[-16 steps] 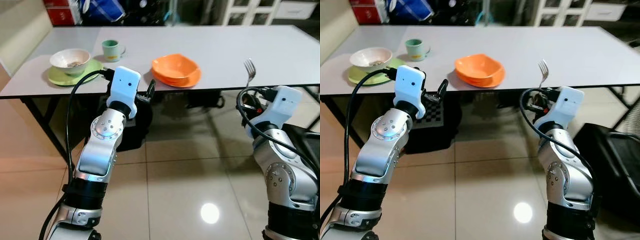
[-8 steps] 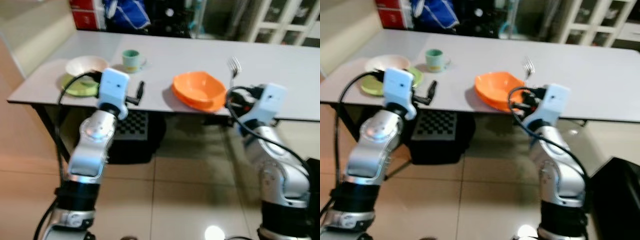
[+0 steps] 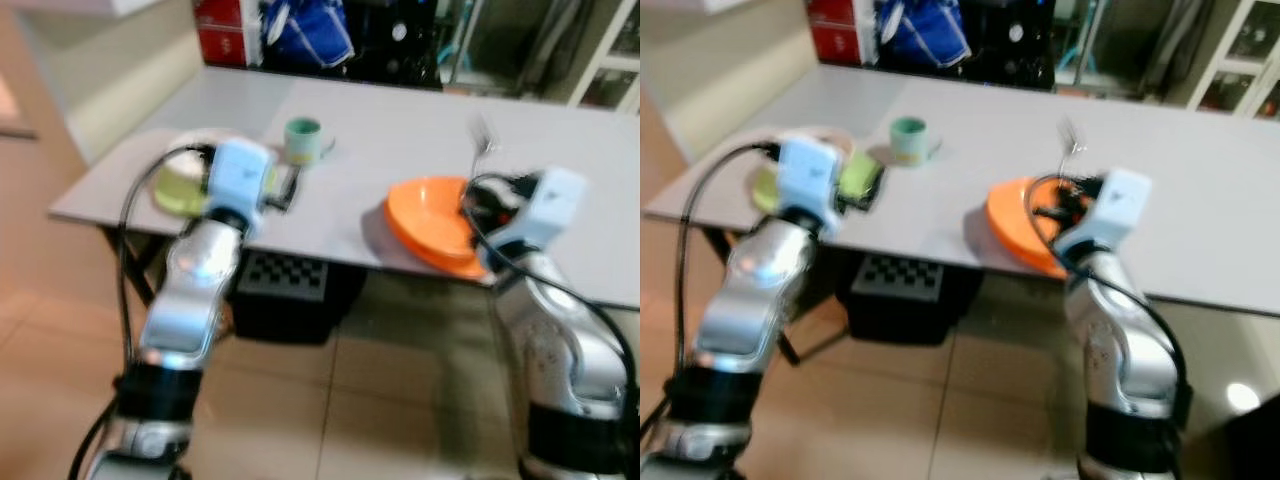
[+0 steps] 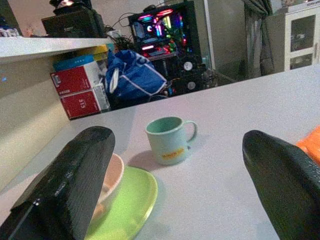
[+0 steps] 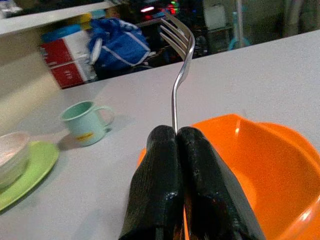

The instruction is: Setting the table

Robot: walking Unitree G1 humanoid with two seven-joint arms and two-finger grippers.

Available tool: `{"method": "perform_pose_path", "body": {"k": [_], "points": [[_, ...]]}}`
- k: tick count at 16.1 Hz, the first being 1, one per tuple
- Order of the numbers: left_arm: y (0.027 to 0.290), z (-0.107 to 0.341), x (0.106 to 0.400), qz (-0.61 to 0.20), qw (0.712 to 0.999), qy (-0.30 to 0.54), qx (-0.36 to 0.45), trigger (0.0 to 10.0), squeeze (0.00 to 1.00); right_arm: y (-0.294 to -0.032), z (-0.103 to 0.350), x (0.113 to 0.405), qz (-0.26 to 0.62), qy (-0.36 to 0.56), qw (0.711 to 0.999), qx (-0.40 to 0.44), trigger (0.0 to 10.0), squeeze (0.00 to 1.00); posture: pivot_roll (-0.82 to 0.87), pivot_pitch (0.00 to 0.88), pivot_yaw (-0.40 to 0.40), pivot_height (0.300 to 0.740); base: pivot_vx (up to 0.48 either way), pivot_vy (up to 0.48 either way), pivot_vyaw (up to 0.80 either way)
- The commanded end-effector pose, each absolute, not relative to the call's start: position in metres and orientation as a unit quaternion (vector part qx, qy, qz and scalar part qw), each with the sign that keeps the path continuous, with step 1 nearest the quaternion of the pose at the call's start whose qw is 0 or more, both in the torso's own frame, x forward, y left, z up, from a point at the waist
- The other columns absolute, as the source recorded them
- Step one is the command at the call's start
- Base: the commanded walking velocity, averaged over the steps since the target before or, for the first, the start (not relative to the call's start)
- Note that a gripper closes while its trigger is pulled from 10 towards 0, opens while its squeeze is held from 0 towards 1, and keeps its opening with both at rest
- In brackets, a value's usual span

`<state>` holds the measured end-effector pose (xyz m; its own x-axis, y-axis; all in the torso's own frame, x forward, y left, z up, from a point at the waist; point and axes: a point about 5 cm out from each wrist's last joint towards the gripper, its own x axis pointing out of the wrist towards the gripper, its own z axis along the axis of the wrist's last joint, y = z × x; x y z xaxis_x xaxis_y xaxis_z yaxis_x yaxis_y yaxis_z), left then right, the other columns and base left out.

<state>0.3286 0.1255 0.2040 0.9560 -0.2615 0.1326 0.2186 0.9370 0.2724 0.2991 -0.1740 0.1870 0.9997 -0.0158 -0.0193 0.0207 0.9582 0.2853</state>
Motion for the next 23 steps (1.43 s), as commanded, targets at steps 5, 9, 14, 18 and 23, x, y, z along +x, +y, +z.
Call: {"method": "perform_pose_path", "body": {"k": [5, 9, 14, 18, 23], "points": [[0.111, 0.208, 0.327, -0.146, 0.976, -0.093, 0.129, 10.0, 0.0, -0.188, 0.191, 0.298, -0.032, 0.001, 0.99, 0.137, 10.0, 0.0, -0.04, 0.0, -0.028, 0.74, 0.436, 0.0, 0.0], [0.109, 0.205, 0.326, -0.15, 0.976, -0.084, 0.132, 10.0, 0.0, -0.19, 0.191, 0.297, -0.033, 0.002, 0.99, 0.135, 10.0, 0.0, -0.04, 0.0, -0.026, 0.74, 0.0, 0.0, 0.0], [0.099, 0.203, 0.32, -0.203, 0.966, -0.085, 0.139, 10.0, 0.0, -0.197, 0.195, 0.297, -0.03, 0.002, 0.992, 0.124, 10.0, 0.0, -0.04, 0.0, -0.026, 0.74, 0.0, 0.0, 0.0], [0.085, 0.198, 0.307, -0.295, 0.939, -0.076, 0.161, 10.0, 0.0, -0.22, 0.191, 0.298, -0.017, 0.064, 0.996, 0.058, 10.0, 0.0, -0.04, 0.0, -0.023, 0.74, 0.0, 0.0, 0.0], [0.077, 0.184, 0.285, -0.405, 0.893, -0.034, 0.191, 10.0, 0.0, -0.227, 0.19, 0.289, 0.054, 0.154, 0.986, -0.008, 10.0, 0.0, -0.04, 0.0, -0.023, 0.74, 0.0, 0.0, 0.0]]}}
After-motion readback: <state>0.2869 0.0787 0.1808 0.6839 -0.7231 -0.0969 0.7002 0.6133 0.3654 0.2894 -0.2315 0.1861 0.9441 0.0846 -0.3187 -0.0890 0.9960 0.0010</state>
